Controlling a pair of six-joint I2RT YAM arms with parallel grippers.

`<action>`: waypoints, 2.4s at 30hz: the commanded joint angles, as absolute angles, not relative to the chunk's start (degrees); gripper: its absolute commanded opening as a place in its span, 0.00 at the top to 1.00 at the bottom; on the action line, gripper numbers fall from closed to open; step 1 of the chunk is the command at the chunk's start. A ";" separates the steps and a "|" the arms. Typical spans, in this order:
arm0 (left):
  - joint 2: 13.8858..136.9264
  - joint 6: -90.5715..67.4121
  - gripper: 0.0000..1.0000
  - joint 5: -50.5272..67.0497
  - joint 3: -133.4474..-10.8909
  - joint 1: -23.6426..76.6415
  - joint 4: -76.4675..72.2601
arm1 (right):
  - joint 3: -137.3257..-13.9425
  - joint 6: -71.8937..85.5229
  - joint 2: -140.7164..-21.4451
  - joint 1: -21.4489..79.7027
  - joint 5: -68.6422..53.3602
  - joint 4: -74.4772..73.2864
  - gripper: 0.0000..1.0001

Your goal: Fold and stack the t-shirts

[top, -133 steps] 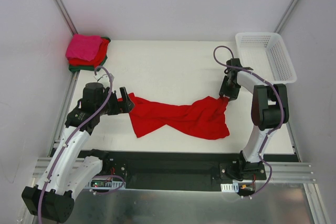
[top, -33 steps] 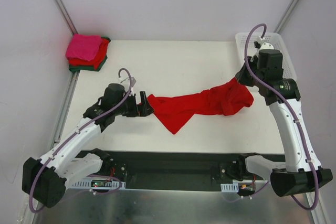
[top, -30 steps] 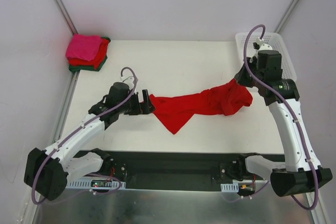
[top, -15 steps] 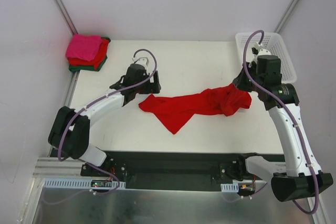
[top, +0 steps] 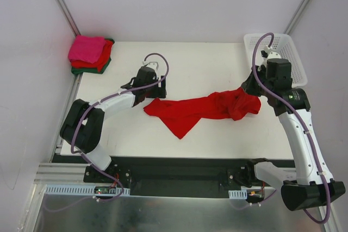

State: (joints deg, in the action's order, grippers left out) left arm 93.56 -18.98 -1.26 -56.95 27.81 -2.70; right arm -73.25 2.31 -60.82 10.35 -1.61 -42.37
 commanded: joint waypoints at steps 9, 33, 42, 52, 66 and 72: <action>96.06 -18.81 0.29 -2.91 -55.46 28.30 -2.20 | -73.21 2.64 -60.03 10.72 -2.55 -40.87 0.99; 94.48 -18.81 0.82 -2.90 -53.00 28.30 -0.26 | -73.13 2.99 -61.00 10.72 -3.08 -40.52 0.99; 90.37 -17.76 0.95 -4.04 -54.31 28.30 3.68 | -72.25 2.37 -60.91 10.64 -2.46 -40.34 0.98; 73.93 -14.15 0.97 -9.40 -58.79 27.95 17.57 | -74.00 0.35 -60.21 10.72 4.65 -42.19 0.99; 79.44 -17.31 0.83 -7.83 -57.31 26.19 21.36 | -72.51 0.88 -60.56 10.72 3.25 -41.57 0.98; 89.73 -19.77 0.54 -5.01 -57.04 26.63 17.67 | -72.60 0.70 -60.38 10.72 3.08 -42.10 0.99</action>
State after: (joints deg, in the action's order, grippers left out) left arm 86.08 -17.12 -7.44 -57.17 26.55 19.20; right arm -72.18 1.17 -61.23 10.39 3.62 -42.76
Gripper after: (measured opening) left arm 0.371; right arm 0.032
